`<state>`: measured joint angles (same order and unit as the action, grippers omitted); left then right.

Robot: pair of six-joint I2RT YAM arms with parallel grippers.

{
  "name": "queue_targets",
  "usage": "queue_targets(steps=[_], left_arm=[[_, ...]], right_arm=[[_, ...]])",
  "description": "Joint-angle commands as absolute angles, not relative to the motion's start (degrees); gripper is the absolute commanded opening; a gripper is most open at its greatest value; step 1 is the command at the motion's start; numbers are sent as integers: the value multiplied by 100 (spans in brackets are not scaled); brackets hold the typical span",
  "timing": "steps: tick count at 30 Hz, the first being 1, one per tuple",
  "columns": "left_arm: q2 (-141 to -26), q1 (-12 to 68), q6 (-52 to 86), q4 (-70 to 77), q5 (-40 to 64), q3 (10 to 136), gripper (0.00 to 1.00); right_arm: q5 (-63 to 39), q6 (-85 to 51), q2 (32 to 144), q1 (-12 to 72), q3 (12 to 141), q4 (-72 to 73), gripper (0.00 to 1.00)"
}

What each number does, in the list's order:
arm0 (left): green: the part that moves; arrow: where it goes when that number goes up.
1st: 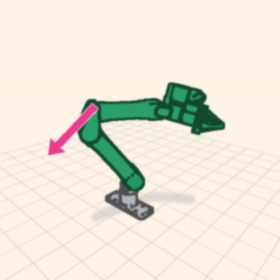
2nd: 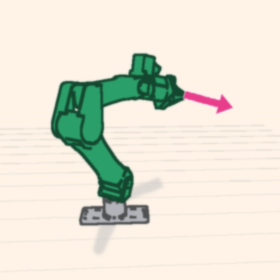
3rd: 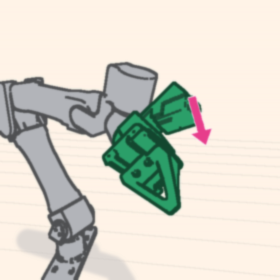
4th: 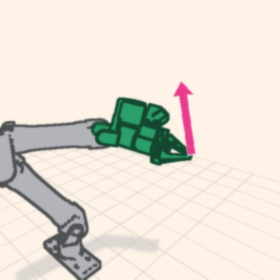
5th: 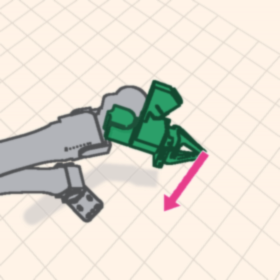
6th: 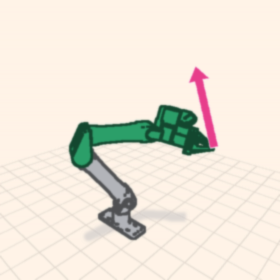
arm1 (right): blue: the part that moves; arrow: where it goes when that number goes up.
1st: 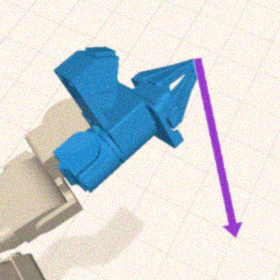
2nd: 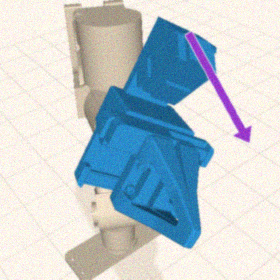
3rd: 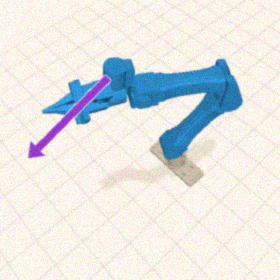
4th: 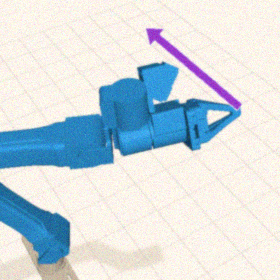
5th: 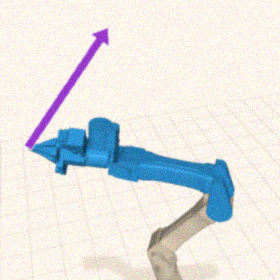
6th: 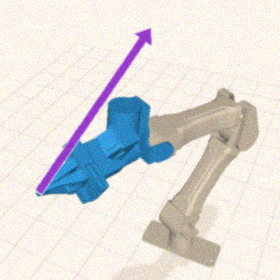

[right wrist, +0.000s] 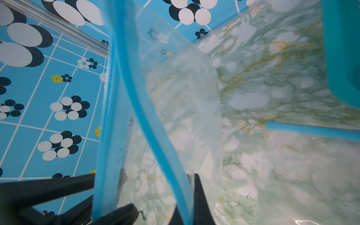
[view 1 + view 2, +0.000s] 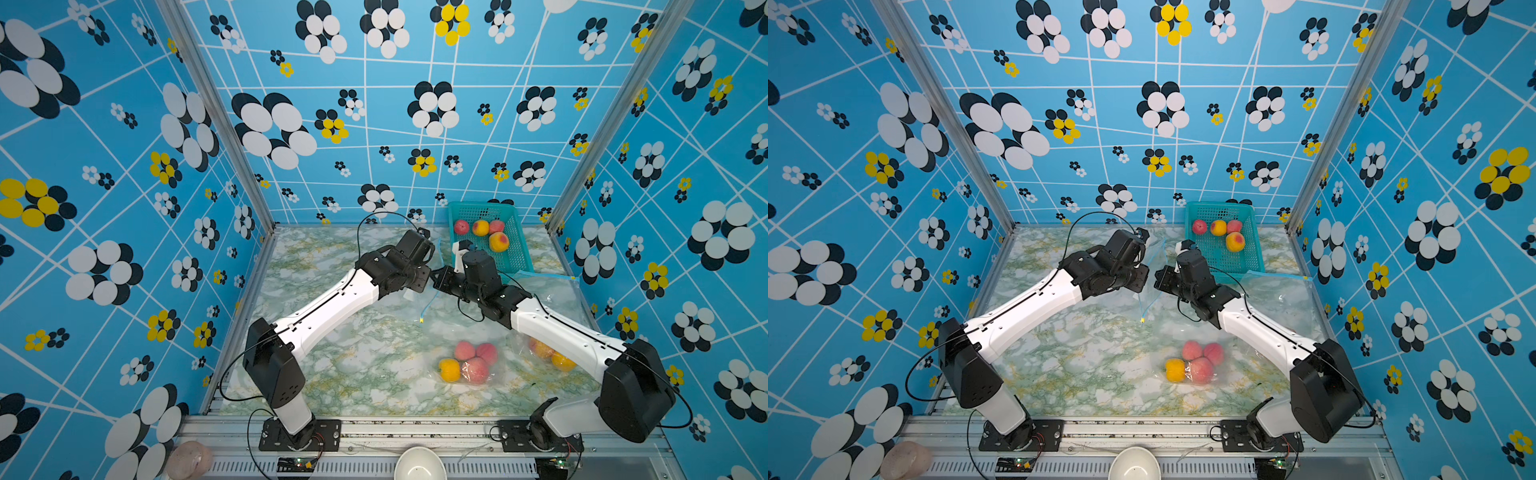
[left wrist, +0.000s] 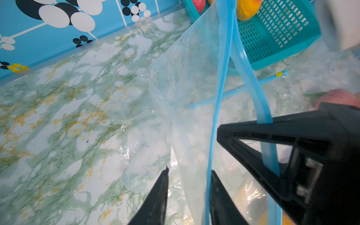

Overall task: Place the peach in a zip-top bag and seal the zipper
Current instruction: Open the zipper of the food storage bag at the center of the board.

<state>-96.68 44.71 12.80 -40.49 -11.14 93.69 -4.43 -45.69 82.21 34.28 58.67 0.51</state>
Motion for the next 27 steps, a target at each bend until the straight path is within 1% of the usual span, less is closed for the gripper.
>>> queue_targets(steps=[1, 3, 8, 10, 12, 16, 22, 24, 27], left_arm=[[-9768, 4522, 1172, -4429, -1492, 9281, 35], [-9804, 4523, 1152, -4510, -1653, 9277, 29], [-9636, 4460, 1071, -4530, -1755, 9338, 9], [-9528, 4414, 1054, -4570, -1662, 9435, 4], [-9422, 4382, 1016, -4602, -1538, 9537, 2], [-9312, 4376, 870, -5015, -1560, 9927, 1], [-9415, 4447, 581, -6278, -2321, 10719, 2], [-9409, 4459, 575, -6489, -2308, 10801, 3], [-9467, 4437, 614, -6482, -2058, 10606, 5]], right_arm=[[-251, -4544, 7994, 3454, 5977, -40, 0], [-246, -4535, 7989, 3450, 5951, -40, 0], [-264, -4536, 8148, 3448, 5890, 6, 0], [-311, -4515, 8296, 3452, 5891, 63, 0], [-439, -4472, 8533, 3454, 5951, 67, 0], [-664, -4589, 9068, 3448, 6043, 293, 1], [-833, -4742, 9777, 3464, 6390, 502, 6], [-836, -4737, 9976, 3472, 6529, 466, 7], [-879, -4729, 10165, 3470, 6606, 437, 13]])
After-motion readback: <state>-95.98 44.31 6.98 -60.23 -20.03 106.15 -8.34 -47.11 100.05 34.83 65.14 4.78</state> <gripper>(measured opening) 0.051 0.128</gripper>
